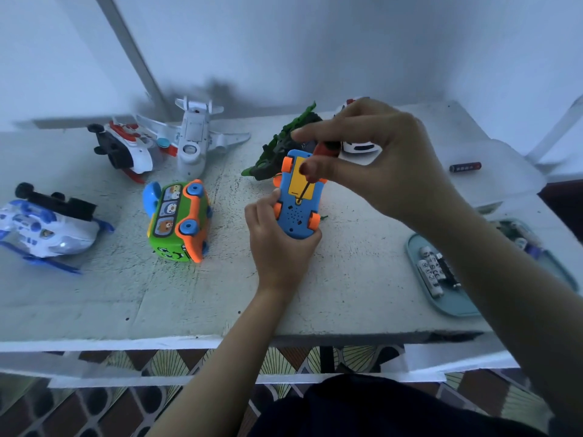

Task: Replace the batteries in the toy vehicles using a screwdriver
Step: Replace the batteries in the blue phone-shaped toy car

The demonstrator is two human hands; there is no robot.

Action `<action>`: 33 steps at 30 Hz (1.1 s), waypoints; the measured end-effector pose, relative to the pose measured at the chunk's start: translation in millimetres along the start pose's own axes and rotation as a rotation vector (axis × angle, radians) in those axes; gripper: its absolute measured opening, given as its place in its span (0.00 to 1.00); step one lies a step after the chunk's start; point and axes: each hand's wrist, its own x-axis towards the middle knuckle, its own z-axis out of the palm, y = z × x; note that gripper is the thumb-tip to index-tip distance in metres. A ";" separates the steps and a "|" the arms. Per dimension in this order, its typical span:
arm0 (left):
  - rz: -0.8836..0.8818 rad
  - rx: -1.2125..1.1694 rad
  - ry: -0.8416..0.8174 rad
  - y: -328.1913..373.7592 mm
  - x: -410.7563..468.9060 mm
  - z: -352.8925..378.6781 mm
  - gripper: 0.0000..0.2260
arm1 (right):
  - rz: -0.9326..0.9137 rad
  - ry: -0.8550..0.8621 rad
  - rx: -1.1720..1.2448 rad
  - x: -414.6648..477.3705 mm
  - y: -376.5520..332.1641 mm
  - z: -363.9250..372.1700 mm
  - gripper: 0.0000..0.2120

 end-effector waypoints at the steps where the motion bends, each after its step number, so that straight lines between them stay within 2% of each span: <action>1: 0.010 0.002 -0.008 0.0 -0.6 0.0 0.30 | -0.012 0.024 -0.046 -0.1 -1.3 -1.0 0.14; 5: 0.031 0.016 -0.018 0.1 -1.9 0.6 0.30 | 0.031 0.095 -0.112 -1.5 -3.9 -5.3 0.16; 9: 0.025 0.026 -0.019 -1.1 -1.4 1.1 0.30 | 0.003 0.105 -0.073 -6.5 -0.4 -2.9 0.09; 15: 0.024 0.044 -0.013 -2.4 -1.5 1.5 0.30 | 0.011 0.087 -0.026 -9.0 7.3 -0.6 0.12; 19: 0.030 0.053 -0.007 -2.9 -1.7 1.8 0.30 | 0.000 0.173 -0.028 -6.5 7.4 1.3 0.08; 23: 0.013 0.064 0.001 -2.0 -1.1 2.1 0.30 | -0.027 0.185 -0.031 -0.1 8.4 -3.3 0.09; 26: 0.007 0.080 0.002 -0.6 -1.7 1.9 0.30 | -0.011 0.151 -0.018 4.8 10.0 -4.9 0.10; 28: 0.006 0.088 0.002 0.5 -1.8 1.4 0.29 | -0.020 0.113 -0.015 6.8 12.8 -4.5 0.07; 33: -0.040 0.078 0.028 1.0 -0.1 -0.3 0.29 | -0.003 -0.121 0.100 8.5 18.8 -9.5 0.12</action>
